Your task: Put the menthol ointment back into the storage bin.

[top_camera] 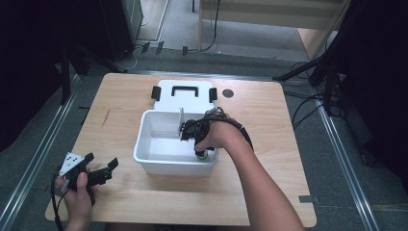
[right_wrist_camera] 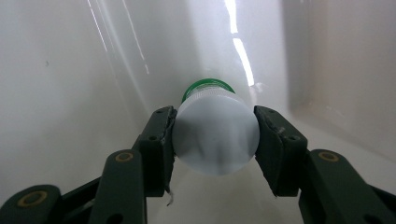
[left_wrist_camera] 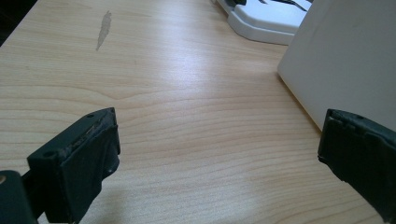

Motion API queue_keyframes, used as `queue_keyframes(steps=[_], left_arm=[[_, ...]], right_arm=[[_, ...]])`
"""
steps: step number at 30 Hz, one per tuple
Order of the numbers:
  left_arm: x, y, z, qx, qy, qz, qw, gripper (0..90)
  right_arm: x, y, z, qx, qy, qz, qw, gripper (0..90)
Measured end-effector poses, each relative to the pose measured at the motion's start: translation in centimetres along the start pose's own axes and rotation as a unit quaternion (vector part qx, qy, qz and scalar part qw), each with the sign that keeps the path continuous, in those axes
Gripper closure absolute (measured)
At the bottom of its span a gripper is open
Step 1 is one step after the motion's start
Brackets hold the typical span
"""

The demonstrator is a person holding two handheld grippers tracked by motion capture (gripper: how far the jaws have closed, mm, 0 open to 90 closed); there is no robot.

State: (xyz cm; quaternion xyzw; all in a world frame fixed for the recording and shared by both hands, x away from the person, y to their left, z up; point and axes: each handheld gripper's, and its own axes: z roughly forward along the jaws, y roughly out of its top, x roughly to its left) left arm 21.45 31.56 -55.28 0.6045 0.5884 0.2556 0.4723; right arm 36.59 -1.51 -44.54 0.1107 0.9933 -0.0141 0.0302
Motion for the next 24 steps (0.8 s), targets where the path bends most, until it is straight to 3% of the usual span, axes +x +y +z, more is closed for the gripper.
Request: queue_keyframes(steps=[6, 12, 18, 24], left_arm=[[0.0, 0.0, 0.0, 0.0, 0.0, 0.0, 1.0, 0.0], [0.0, 0.0, 0.0, 0.001, 0.0, 0.001, 1.0, 0.0], [0.0, 0.0, 0.0, 0.001, -0.001, -0.001, 1.0, 0.0], [0.0, 0.0, 0.0, 0.003, -0.001, 0.0, 1.0, 0.0]], right_arm=[[0.4, 0.4, 0.3, 0.018, -0.017, -0.016, 0.9996, 51.6], [0.9, 1.4, 0.2, -0.002, -0.006, -0.021, 0.9998, 51.7], [0.7, 1.2, 1.1, 0.014, -0.013, -0.031, 0.9993, 51.7], [0.6, 1.0, 2.0, 0.029, -0.01, -0.026, 0.9992, 51.5]])
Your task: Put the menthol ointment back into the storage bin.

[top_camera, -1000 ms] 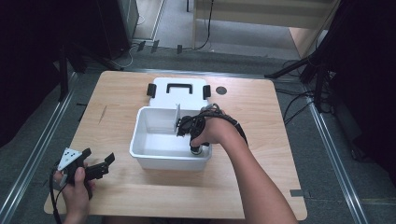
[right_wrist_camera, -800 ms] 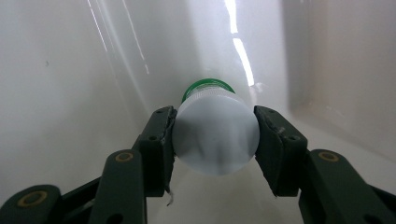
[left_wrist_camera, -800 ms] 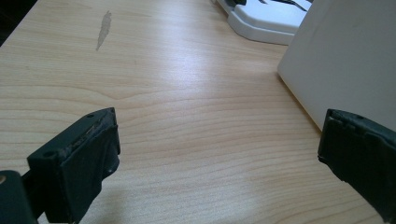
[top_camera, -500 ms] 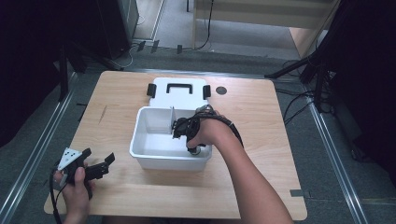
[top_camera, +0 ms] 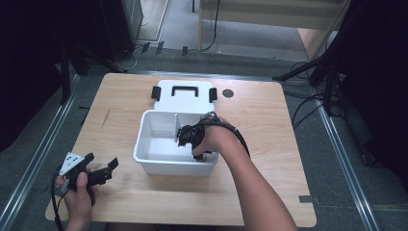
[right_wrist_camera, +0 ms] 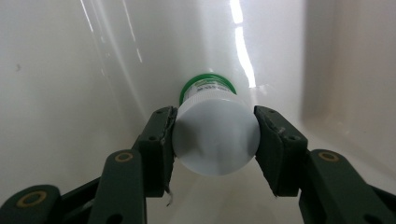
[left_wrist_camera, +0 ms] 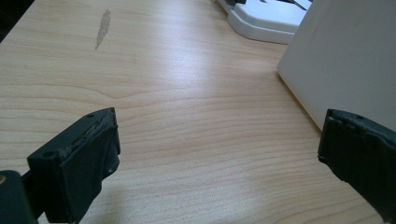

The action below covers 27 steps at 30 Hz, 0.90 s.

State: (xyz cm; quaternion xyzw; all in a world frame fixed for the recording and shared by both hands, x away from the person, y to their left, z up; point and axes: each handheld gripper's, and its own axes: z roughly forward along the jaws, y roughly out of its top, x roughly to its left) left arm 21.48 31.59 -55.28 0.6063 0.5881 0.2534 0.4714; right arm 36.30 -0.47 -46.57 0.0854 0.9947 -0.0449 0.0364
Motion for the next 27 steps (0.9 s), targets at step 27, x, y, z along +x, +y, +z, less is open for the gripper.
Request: queue_keyframes(steps=[27], left_arm=[[0.1, 0.0, 0.0, 0.002, 0.0, -0.004, 1.0, 0.0]], right_arm=[[0.1, -0.8, -4.5, -0.056, 0.006, 0.053, 0.997, 34.3]])
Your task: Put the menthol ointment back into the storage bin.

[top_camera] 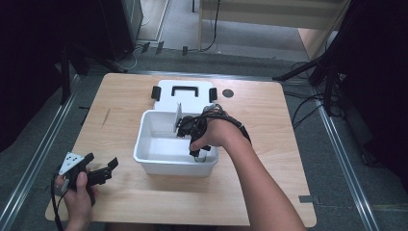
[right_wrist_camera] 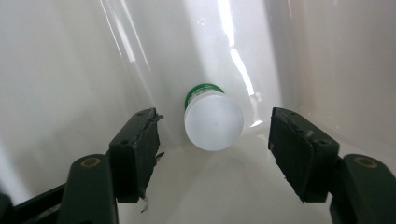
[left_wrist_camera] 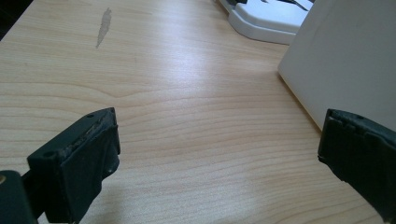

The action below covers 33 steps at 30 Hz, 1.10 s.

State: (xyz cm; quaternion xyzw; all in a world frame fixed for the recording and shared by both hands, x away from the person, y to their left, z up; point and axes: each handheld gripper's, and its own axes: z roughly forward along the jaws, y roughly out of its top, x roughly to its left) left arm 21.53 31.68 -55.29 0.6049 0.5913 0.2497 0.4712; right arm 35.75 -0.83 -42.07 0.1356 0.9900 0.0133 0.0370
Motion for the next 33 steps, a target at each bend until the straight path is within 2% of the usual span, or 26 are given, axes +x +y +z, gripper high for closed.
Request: queue_keyframes(steps=[3, 7, 20, 23, 26, 33], left_arm=[[0.0, 0.0, 0.0, 0.0, 0.0, 0.0, 1.0, 0.0], [0.0, 0.0, 0.0, 0.0, 0.0, -0.001, 1.0, 0.0], [0.0, 0.0, 0.0, 0.0, 0.001, 0.0, 1.0, 0.0], [0.0, 0.0, 0.0, 0.0, 0.001, 0.0, 1.0, 0.0], [0.0, 0.0, 0.0, 0.0, 0.001, 0.0, 1.0, 0.0], [-0.1, 0.0, 0.0, 0.0, 0.002, 0.003, 1.0, 0.0]], right_arm=[[0.1, -0.3, -1.3, -0.011, -0.004, 0.0, 0.9999, 32.5], [0.1, -1.0, -2.8, -0.029, -0.013, 0.013, 0.9994, 32.0], [-0.9, -6.1, -6.1, -0.057, -0.04, 0.059, 0.9958, 31.5], [-1.0, -7.4, -6.5, -0.067, -0.042, 0.066, 0.9947, 31.9], [-1.0, -8.8, -6.8, -0.074, -0.042, 0.085, 0.9927, 32.6], [-1.2, -12.3, -6.4, -0.088, -0.039, 0.113, 0.989, 33.6]])
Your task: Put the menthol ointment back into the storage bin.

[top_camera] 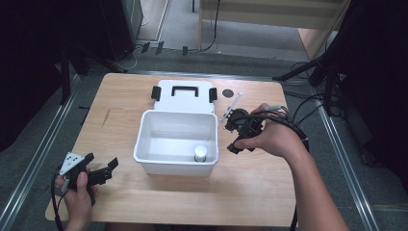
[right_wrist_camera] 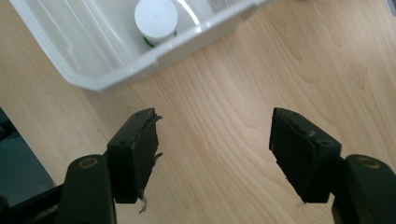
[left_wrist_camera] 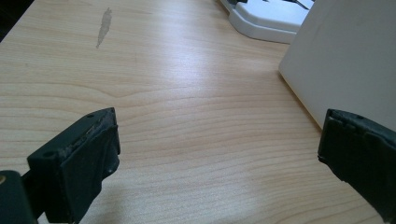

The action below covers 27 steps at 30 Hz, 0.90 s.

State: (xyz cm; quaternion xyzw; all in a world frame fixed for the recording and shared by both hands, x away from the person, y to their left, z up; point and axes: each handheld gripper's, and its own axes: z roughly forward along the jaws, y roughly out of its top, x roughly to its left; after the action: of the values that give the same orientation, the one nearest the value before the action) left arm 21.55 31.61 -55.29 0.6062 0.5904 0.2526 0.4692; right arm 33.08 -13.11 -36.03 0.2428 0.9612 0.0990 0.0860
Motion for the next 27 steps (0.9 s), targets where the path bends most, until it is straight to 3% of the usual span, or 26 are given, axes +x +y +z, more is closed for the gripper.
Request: queue_keyframes(steps=[6, 12, 15, 17, 22, 27], left_arm=[[0.0, 0.0, 0.0, -0.001, 0.001, 0.001, 1.0, 0.0], [-0.1, 0.0, 0.0, -0.001, 0.002, 0.001, 1.0, 0.0], [-0.1, 0.0, 0.0, -0.001, 0.001, 0.001, 1.0, 0.0], [-0.1, 0.0, 0.0, -0.002, 0.002, 0.001, 1.0, 0.0], [-0.1, 0.0, 0.0, -0.001, 0.002, 0.003, 1.0, 0.0], [-0.1, 0.0, 0.0, -0.001, 0.002, 0.002, 1.0, 0.0]], right_arm=[[-0.6, -3.3, 0.1, -0.027, 0.006, 0.034, 0.999, 34.6], [-1.0, -6.8, 1.4, -0.051, 0.006, 0.079, 0.9955, 35.2], [-1.0, -7.8, 1.8, -0.061, 0.001, 0.086, 0.9944, 35.7], [-1.1, -9.4, 2.7, -0.076, -0.006, 0.101, 0.992, 36.2], [-1.1, -11.5, 3.8, -0.097, -0.02, 0.118, 0.9881, 37.3], [-0.8, -13.4, 5.1, -0.129, -0.029, 0.145, 0.9805, 38.9]])
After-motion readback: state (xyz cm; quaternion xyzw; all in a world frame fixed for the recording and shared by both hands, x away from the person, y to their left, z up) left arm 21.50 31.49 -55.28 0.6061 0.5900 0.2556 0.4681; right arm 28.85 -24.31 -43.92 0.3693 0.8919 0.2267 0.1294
